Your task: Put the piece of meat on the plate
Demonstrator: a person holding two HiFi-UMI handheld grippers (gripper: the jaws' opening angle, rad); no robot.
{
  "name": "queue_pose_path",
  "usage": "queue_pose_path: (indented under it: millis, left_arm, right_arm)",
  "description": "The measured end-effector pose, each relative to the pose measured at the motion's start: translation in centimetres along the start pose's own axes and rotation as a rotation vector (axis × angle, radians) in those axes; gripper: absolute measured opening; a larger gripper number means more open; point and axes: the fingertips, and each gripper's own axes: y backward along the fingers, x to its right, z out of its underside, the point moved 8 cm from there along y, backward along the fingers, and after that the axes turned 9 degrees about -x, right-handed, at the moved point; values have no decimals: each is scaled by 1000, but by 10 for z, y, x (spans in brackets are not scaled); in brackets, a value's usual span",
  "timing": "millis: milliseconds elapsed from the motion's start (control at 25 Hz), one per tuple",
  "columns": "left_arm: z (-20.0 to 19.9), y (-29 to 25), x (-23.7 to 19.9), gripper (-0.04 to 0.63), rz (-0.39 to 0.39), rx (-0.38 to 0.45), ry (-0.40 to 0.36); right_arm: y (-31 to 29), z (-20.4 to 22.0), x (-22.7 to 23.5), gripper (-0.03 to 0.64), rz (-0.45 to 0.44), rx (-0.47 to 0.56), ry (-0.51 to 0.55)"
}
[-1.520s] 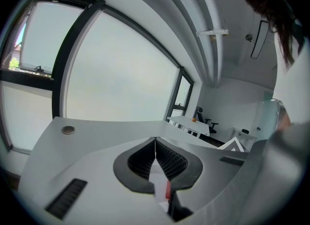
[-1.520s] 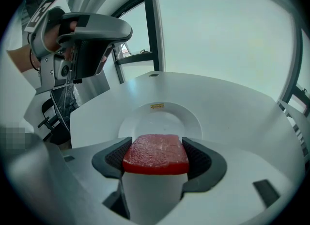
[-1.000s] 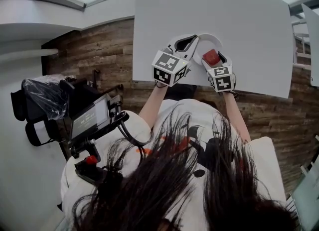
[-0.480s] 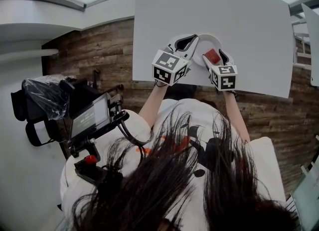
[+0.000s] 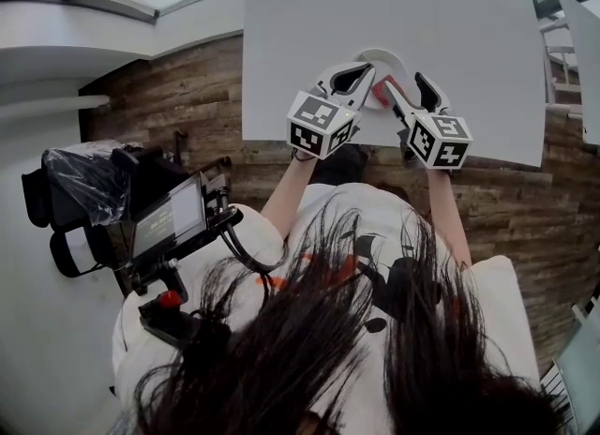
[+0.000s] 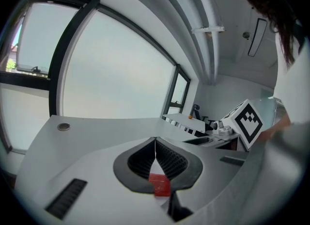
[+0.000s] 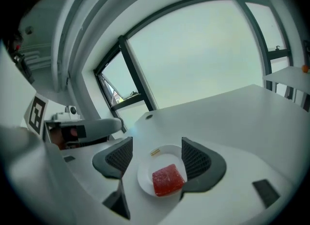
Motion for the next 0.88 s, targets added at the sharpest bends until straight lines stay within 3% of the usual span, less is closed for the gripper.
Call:
queue_pose_path:
  millis: [120, 160, 200, 320, 440, 880]
  left_arm:
    - [2, 4, 12, 6, -2, 5, -5]
    - [3, 7, 24, 6, -3, 10, -12]
    - [4, 11, 38, 6, -3, 15, -21]
    - [8, 22, 71, 6, -7, 31, -47]
    - [15, 40, 109, 6, -26, 54, -72]
    - [71, 88, 232, 6, -98, 117, -105]
  right_arm:
    - [13, -2, -5, 321, -14, 34, -6]
    - [25, 3, -6, 207, -10, 47, -6]
    - [37, 9, -6, 174, -8, 58, -9]
    - [68, 28, -6, 167, -16, 70, -20]
    - [107, 46, -13, 68, -21, 105, -16]
    - [209, 113, -40, 31, -107, 183, 8]
